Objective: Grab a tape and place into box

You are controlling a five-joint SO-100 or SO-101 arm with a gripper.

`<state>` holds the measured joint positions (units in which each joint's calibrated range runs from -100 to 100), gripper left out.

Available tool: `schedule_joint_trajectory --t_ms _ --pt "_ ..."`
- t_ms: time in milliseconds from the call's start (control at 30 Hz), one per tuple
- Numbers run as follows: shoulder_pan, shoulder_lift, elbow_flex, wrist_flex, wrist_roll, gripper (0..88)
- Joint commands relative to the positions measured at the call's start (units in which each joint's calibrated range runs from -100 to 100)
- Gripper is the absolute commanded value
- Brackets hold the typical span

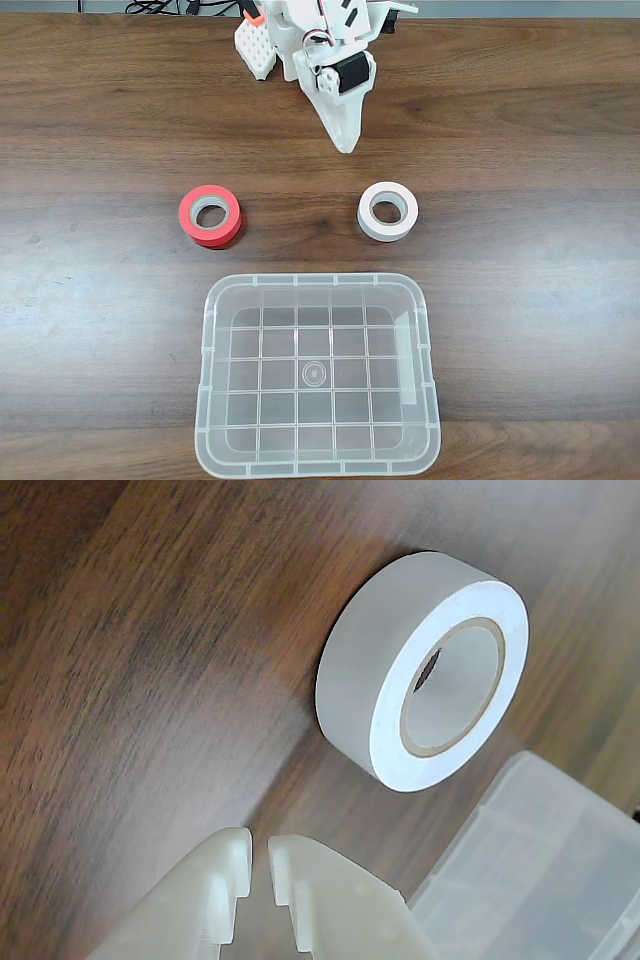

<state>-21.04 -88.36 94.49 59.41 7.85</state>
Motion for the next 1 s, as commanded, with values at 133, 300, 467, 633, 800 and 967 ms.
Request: schedule_joint_trajectory --t_ms 133,300,467,633,800,967 --pt "0.0 22.2 -20.0 -2.6 0.3 1.4" --pt "0.2 34.9 -30.4 -2.7 0.3 1.4" --pt "0.2 47.7 -39.7 -4.0 -0.1 1.4" --pt "0.1 61.1 -47.0 -6.2 -0.1 1.4" --pt "0.2 70.7 -52.6 -6.0 -0.2 1.9" --pt "0.4 73.6 -53.5 -4.8 0.2 12.4"
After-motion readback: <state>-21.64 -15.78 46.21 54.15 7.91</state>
